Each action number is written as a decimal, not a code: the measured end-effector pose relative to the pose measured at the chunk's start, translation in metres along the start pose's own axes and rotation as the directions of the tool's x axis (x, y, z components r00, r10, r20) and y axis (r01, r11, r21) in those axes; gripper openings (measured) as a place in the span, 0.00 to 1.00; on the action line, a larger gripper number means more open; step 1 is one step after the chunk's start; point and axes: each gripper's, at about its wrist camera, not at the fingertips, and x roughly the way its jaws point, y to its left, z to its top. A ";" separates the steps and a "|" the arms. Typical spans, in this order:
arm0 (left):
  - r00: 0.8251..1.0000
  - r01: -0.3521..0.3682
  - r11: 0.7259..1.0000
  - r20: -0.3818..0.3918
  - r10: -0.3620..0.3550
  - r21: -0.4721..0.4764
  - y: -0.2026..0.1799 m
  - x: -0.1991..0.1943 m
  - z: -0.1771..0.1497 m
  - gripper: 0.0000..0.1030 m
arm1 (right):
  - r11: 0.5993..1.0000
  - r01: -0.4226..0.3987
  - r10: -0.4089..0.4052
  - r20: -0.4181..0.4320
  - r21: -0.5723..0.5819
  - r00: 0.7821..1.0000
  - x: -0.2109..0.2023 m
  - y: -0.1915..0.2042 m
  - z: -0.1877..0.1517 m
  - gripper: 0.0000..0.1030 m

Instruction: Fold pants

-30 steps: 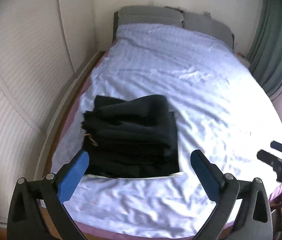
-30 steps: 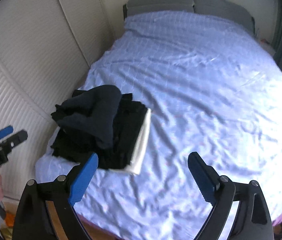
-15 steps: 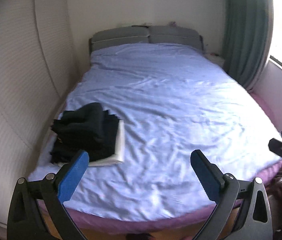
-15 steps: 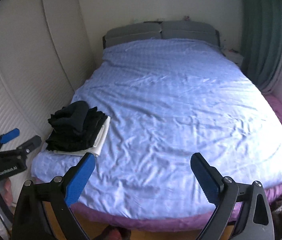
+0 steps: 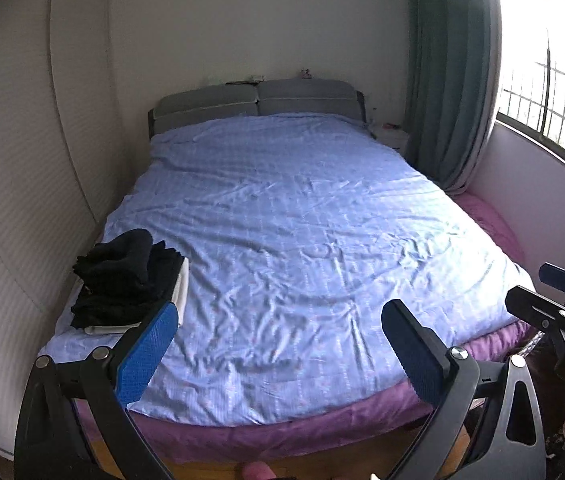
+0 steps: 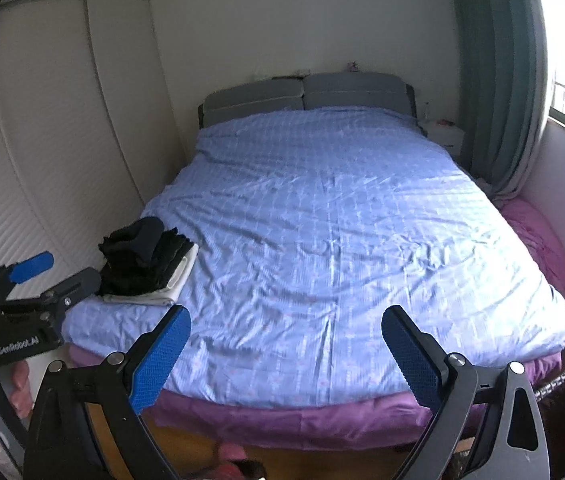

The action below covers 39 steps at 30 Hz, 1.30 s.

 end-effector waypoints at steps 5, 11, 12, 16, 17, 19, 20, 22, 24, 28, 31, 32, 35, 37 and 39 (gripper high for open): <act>1.000 0.013 1.000 0.016 -0.014 0.018 -0.016 -0.012 0.001 1.00 | 1.000 0.015 -0.015 0.029 0.027 0.999 -0.020 -0.015 -0.006 0.94; 0.999 0.028 0.999 0.022 -0.029 0.016 -0.023 -0.018 0.002 1.00 | 0.999 0.031 -0.033 0.046 0.042 0.998 -0.031 -0.022 -0.008 0.94; 0.999 0.030 0.999 0.023 -0.031 0.013 -0.024 -0.018 0.002 1.00 | 0.998 0.035 -0.037 0.048 0.043 0.998 -0.033 -0.023 -0.009 0.94; 0.999 0.030 0.999 0.034 -0.029 -0.016 -0.020 -0.018 0.003 1.00 | 0.998 0.045 -0.047 0.053 0.036 0.998 -0.037 -0.023 -0.009 0.94; 0.999 0.032 0.999 0.038 -0.031 -0.023 -0.020 -0.018 0.003 1.00 | 0.998 0.047 -0.048 0.055 0.032 0.997 -0.038 -0.023 -0.009 0.94; 0.999 0.032 0.999 0.045 -0.031 -0.027 -0.021 -0.019 0.004 1.00 | 0.998 0.055 -0.057 0.058 0.029 0.997 -0.040 -0.023 -0.009 0.94; 0.999 0.031 0.999 0.044 -0.030 -0.026 -0.022 -0.019 0.004 1.00 | 0.998 0.056 -0.058 0.059 0.028 0.997 -0.041 -0.024 -0.009 0.94; 0.998 0.035 0.999 0.043 -0.034 -0.017 -0.024 -0.019 0.003 1.00 | 0.998 0.059 -0.061 0.058 0.028 0.996 -0.042 -0.026 -0.009 0.94; 0.999 0.029 1.000 0.045 -0.029 -0.010 -0.027 -0.020 0.003 1.00 | 0.998 0.061 -0.062 0.060 0.026 0.996 -0.043 -0.023 -0.009 0.94; 0.998 0.032 0.999 0.045 -0.031 -0.007 -0.031 -0.020 0.004 1.00 | 0.998 0.064 -0.065 0.061 0.019 0.996 -0.044 -0.022 -0.008 0.94; 0.999 0.032 0.999 0.040 -0.032 0.002 -0.034 -0.018 0.005 1.00 | 0.998 0.064 -0.065 0.059 0.023 0.996 -0.044 -0.023 -0.009 0.94; 0.999 0.035 0.999 0.039 -0.035 0.003 -0.034 -0.018 0.005 1.00 | 0.998 0.064 -0.065 0.061 0.023 0.996 -0.045 -0.023 -0.009 0.94; 0.998 0.043 0.999 0.038 -0.043 0.011 -0.036 -0.018 0.006 1.00 | 0.997 0.068 -0.069 0.061 0.023 0.996 -0.045 -0.024 -0.008 0.94; 0.999 0.040 0.999 0.037 -0.040 0.014 -0.037 -0.017 0.006 1.00 | 0.997 0.069 -0.070 0.060 0.023 0.996 -0.044 -0.024 -0.008 0.94; 0.999 0.038 0.999 0.034 -0.038 0.015 -0.038 -0.016 0.005 1.00 | 0.997 0.069 -0.070 0.061 0.025 0.996 -0.044 -0.024 -0.008 0.94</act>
